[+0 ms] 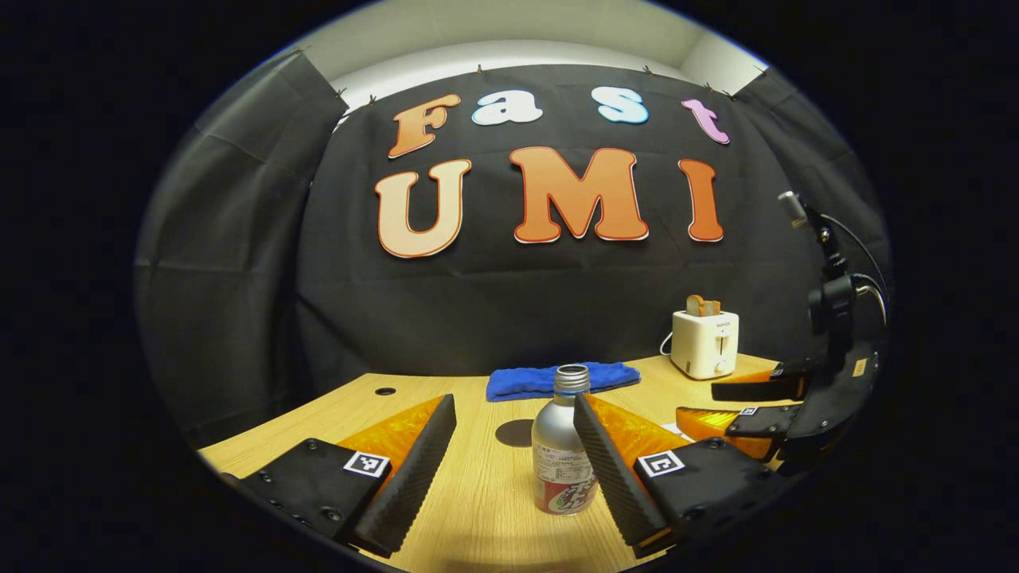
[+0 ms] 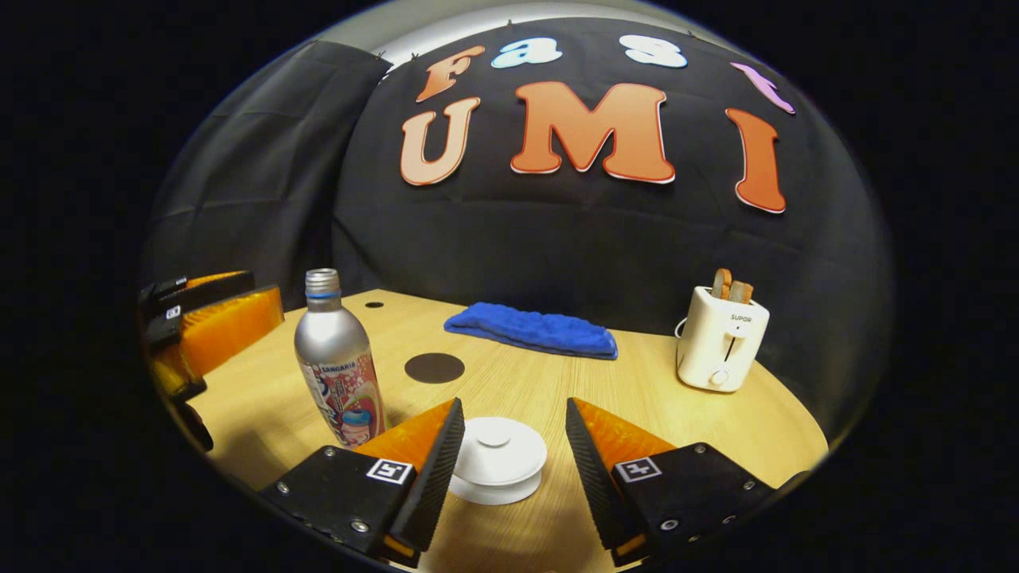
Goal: Open the teacup lid with one hand, grasp the water bottle and pour water into the teacup with the other hand; after pouring, place the water bottle on the coaster and then close the teacup lid.
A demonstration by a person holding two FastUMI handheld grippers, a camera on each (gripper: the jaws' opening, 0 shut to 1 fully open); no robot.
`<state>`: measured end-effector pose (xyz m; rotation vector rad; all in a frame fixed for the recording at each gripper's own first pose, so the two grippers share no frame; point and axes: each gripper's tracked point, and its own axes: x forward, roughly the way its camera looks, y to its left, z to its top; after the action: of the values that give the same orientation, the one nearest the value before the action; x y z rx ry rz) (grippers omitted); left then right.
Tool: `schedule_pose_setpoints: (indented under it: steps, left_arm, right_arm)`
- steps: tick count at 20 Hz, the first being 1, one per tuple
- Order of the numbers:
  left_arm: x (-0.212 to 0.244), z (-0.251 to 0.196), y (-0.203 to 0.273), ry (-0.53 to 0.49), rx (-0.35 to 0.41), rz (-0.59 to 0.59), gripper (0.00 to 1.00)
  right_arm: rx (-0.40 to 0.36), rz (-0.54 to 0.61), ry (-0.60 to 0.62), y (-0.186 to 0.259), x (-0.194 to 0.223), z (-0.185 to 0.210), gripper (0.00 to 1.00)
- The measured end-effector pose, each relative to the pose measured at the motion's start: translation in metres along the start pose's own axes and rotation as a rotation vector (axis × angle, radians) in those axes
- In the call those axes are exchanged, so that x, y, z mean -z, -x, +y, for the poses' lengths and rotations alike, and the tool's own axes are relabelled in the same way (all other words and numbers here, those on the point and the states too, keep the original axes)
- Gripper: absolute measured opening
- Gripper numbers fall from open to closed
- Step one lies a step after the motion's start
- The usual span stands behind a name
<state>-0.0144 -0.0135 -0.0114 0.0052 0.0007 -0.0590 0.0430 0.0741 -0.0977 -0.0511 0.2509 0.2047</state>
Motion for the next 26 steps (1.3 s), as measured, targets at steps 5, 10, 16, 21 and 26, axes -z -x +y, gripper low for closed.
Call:
schedule_pose_setpoints:
  steps: [5,10,16,21,26]
  left_arm:
    - [0.007,0.004,-0.001,-0.006,-0.005,0.017,0.97]
    - [0.020,-0.003,-0.005,0.004,0.009,0.050,0.97]
    - [0.034,-0.023,-0.007,0.022,0.070,0.084,0.98]
    - [0.057,-0.044,-0.012,0.043,0.117,0.147,0.98]
    - [0.083,-0.051,-0.023,0.085,0.131,0.240,0.98]
  right_arm:
    - [-0.011,0.051,0.031,-0.016,0.014,0.007,0.51]
    - [-0.036,0.061,0.047,-0.018,0.021,0.015,0.32]
    - [-0.072,0.042,-0.026,-0.011,0.010,0.012,0.22]
    - [-0.048,-0.032,-0.079,0.010,-0.014,-0.011,0.22]
    - [-0.006,-0.058,-0.089,0.031,-0.020,-0.036,0.22]
